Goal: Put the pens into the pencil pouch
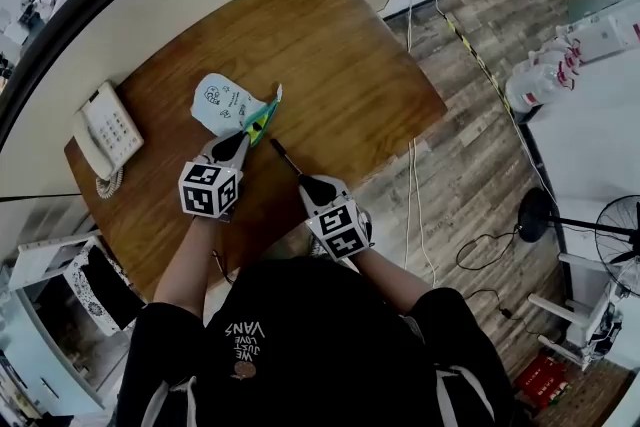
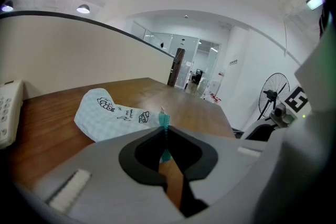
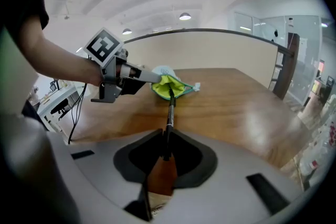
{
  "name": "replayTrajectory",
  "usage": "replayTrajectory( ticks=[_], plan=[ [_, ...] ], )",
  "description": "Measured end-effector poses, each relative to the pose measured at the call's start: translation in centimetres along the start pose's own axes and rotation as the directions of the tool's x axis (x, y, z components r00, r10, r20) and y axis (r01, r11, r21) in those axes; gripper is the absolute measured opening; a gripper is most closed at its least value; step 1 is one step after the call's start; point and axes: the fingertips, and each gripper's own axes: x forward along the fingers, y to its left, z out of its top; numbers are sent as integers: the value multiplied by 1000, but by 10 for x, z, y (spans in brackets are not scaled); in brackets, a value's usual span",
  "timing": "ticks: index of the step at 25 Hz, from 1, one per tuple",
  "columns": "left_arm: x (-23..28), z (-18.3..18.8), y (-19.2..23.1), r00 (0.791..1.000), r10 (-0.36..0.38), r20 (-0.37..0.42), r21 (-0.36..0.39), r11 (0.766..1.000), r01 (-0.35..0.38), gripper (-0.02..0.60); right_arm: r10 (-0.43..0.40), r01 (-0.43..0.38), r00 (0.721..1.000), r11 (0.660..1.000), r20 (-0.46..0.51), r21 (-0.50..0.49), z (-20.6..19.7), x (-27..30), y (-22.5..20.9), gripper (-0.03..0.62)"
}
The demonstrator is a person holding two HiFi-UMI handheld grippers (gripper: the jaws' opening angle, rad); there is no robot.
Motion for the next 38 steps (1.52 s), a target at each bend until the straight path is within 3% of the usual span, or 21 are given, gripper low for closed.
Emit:
replayTrajectory(
  ticks=[17,24,31,38],
  plan=[
    [-29,-19,-43,997,-79,19,-56,995,80,29,126,-123,992,986,20,-112,38,30,28,67],
    [-40,-16,-46,987,-147,66,-110,982,154,29,157,-150,987,976,32,-158,63,57,35,67],
    [-47,-13,-45,974,-202,101,-112,971,213,29,177,-169,984,970,33,-173,80,80,39,67],
    [-50,-12,-33,972,-204,118,-137,966,219,29,196,-185,980,966,42,-179,88,98,42,71]
  ],
)
